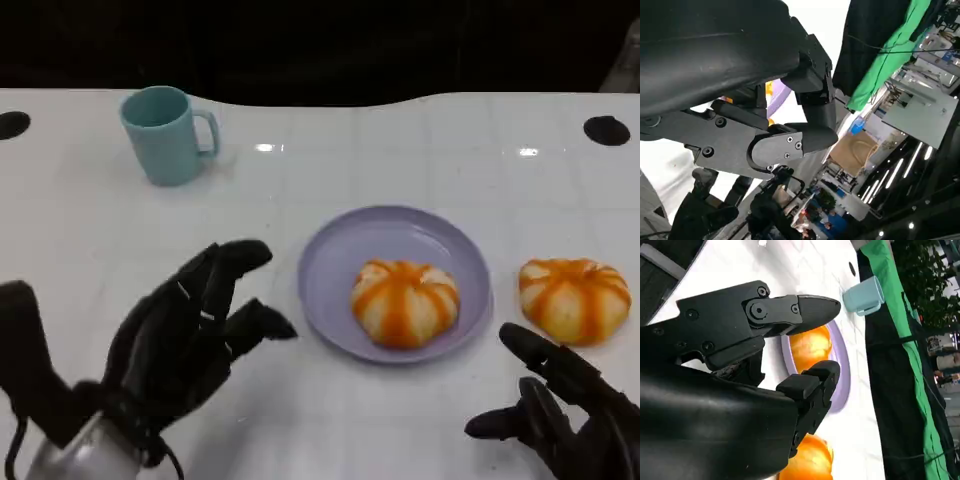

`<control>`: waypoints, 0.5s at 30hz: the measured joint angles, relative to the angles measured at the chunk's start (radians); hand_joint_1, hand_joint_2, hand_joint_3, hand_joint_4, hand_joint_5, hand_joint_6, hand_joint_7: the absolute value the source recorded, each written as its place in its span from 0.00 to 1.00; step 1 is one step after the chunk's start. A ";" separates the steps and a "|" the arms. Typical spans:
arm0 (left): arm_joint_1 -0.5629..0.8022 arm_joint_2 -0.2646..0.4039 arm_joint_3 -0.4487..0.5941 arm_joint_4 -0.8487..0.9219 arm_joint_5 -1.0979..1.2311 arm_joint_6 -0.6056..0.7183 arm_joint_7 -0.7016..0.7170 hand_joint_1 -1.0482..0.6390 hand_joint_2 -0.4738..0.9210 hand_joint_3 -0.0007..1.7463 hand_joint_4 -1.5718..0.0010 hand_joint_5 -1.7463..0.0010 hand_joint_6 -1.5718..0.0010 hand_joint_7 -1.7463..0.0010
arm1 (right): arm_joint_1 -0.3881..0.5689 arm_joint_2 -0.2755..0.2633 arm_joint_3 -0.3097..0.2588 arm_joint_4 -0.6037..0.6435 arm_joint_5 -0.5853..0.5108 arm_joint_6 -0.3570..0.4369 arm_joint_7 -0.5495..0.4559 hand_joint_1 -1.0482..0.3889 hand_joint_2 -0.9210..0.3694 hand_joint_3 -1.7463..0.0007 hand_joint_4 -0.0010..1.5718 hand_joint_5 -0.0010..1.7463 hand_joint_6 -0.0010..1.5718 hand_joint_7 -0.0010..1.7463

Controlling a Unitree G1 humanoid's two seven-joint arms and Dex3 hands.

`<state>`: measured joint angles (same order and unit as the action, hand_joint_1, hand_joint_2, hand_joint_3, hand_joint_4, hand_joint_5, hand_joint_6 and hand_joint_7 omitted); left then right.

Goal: Grasp the bread from the table and place it into the plate.

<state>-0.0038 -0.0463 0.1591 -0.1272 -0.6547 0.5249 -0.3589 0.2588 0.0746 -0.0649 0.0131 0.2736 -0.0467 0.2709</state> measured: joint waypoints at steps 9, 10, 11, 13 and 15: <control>0.134 -0.041 -0.008 -0.049 0.004 -0.003 0.062 0.32 1.00 0.29 0.63 0.00 0.70 0.12 | 0.003 0.000 0.000 -0.023 0.004 0.024 0.000 0.20 0.00 0.82 0.53 0.56 0.65 0.17; 0.135 -0.042 -0.010 -0.053 0.005 -0.008 0.063 0.32 1.00 0.29 0.63 0.00 0.70 0.12 | 0.003 0.000 0.000 -0.023 0.004 0.025 0.000 0.20 0.00 0.82 0.53 0.56 0.65 0.17; 0.137 -0.042 -0.012 -0.055 0.007 -0.012 0.063 0.32 1.00 0.29 0.62 0.00 0.70 0.11 | 0.003 0.000 0.000 -0.023 0.004 0.026 0.000 0.20 0.00 0.82 0.53 0.56 0.65 0.17; 0.141 -0.042 -0.013 -0.055 0.010 -0.014 0.063 0.32 1.00 0.29 0.61 0.00 0.69 0.11 | 0.003 0.000 0.000 -0.023 0.003 0.028 -0.002 0.20 0.00 0.82 0.53 0.56 0.66 0.17; 0.140 -0.042 -0.012 -0.053 0.011 -0.016 0.063 0.32 1.00 0.29 0.60 0.00 0.68 0.11 | 0.003 0.000 0.000 -0.023 0.003 0.029 -0.002 0.20 0.00 0.82 0.53 0.56 0.66 0.17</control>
<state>0.1360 -0.0882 0.1473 -0.1803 -0.6435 0.5087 -0.2959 0.2621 0.0741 -0.0649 -0.0101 0.2769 -0.0181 0.2692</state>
